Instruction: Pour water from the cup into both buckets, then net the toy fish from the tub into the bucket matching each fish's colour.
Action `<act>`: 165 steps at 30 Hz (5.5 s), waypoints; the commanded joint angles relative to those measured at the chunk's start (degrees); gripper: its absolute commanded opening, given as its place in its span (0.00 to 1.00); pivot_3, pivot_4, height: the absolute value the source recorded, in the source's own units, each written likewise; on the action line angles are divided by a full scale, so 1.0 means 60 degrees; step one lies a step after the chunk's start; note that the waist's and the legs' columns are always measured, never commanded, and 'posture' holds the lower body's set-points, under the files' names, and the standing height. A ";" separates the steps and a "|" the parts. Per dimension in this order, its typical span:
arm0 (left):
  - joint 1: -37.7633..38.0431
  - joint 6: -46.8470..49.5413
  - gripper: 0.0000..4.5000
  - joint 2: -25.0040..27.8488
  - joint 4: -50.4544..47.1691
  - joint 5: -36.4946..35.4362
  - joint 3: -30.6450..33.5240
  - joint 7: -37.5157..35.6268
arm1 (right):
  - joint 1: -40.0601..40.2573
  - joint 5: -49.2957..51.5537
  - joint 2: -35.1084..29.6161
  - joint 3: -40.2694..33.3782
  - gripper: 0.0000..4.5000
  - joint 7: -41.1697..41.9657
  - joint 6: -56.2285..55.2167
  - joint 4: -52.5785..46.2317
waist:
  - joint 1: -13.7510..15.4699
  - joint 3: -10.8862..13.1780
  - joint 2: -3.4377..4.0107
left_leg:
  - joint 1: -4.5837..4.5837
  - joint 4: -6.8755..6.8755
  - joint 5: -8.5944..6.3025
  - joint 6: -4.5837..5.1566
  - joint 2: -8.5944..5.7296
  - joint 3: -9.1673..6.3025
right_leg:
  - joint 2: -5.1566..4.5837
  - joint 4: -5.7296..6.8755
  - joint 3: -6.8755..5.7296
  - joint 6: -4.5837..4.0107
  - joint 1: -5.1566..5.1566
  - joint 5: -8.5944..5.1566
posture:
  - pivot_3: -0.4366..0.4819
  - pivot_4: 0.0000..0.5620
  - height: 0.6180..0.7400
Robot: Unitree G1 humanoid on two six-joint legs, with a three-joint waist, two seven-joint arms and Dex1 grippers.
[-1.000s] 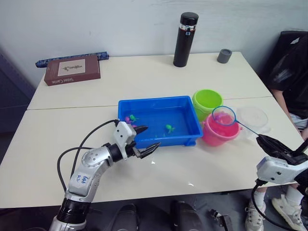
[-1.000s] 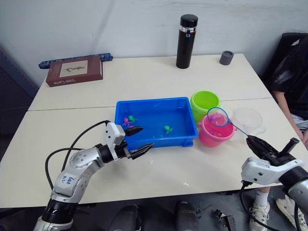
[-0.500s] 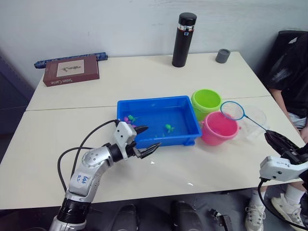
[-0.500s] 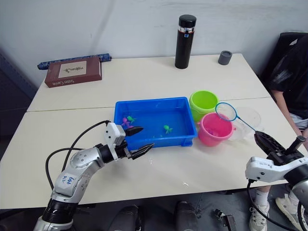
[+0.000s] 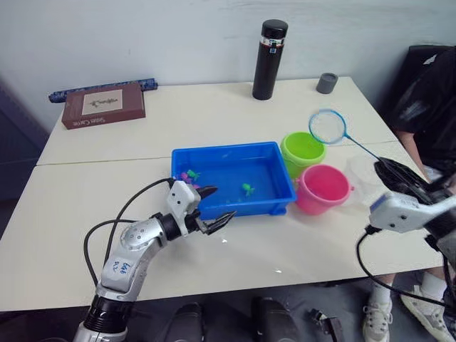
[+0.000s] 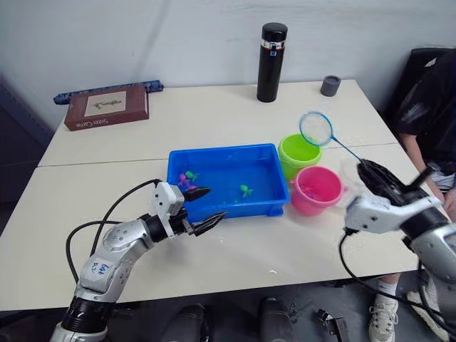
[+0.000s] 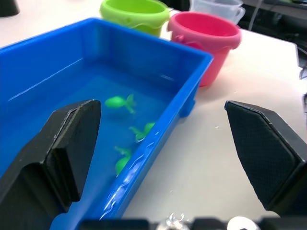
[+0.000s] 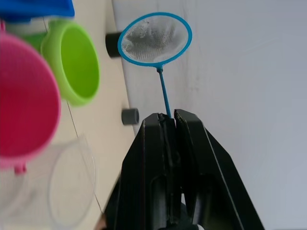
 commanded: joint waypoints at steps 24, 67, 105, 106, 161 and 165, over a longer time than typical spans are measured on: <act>0.3485 0.0008 0.99 -0.0863 -0.3137 0.0709 0.1113 0.3085 | -0.5195 0.3063 0.0717 0.4908 0.00 0.3701 0.3624 0.2523 | 0.0075 -0.0001 -0.0005 | -0.0015 -0.0010 0.0000 -0.0001 0.0001 -0.0048 | -0.0021 0.0022 -0.0006 -0.0026 -0.0038 -0.0012 | 0.48 0.27 1.00; 0.4027 -0.1135 0.99 -0.1446 -0.2898 0.0610 0.1314 0.3318 | -0.7006 0.1925 0.2632 0.6766 0.00 0.4347 0.3592 0.6152 | -0.0049 -0.0001 -0.0004 | -0.0020 -0.0016 -0.0001 -0.0006 0.0007 -0.0045 | -0.0025 0.0031 -0.0016 -0.0035 -0.0054 -0.0016 | 0.48 0.27 1.00; 0.3101 0.0262 0.99 -0.1357 -0.3758 0.0539 0.1161 0.3692 | -0.7321 0.2906 0.2797 0.6085 0.00 0.4706 0.5964 0.4831 | -0.0056 -0.0001 -0.0004 | -0.0028 -0.0027 -0.0003 -0.0010 0.0008 -0.0065 | -0.0034 0.0022 -0.0020 -0.0038 -0.0062 -0.0017 | 0.48 0.27 1.00; 0.3074 0.0272 0.99 -0.1350 -0.3742 0.0534 0.1158 0.3673 | -0.7271 0.2954 0.2715 0.6040 0.00 0.4712 0.6101 0.4674 | -0.0052 -0.0001 -0.0004 | -0.0028 -0.0027 -0.0003 -0.0010 0.0008 -0.0064 | -0.0034 0.0022 -0.0020 -0.0038 -0.0064 -0.0017 | 0.48 0.27 1.00; 0.0100 0.0018 0.99 -0.0488 -0.0893 -0.0060 0.0337 0.0545 | 0.1300 0.6859 0.0678 -0.3284 0.00 0.1718 0.8582 -0.2778 | 0.0220 -0.0001 -0.0004 | -0.0056 -0.0030 -0.0011 0.0008 0.0001 -0.0018 | -0.0003 -0.0063 -0.0037 -0.0029 -0.0035 -0.0013 | 0.48 0.27 1.00; 0.0029 0.0002 0.99 -0.0505 -0.0839 -0.0041 0.0327 0.0506 | 0.2231 0.6371 0.0808 -0.3223 0.00 0.1739 0.7331 -0.2424 | 0.0225 -0.0001 -0.0004 | -0.0057 -0.0025 -0.0011 0.0009 -0.0003 -0.0015 | -0.0005 -0.0070 -0.0031 -0.0030 -0.0029 -0.0013 | 0.48 0.27 1.00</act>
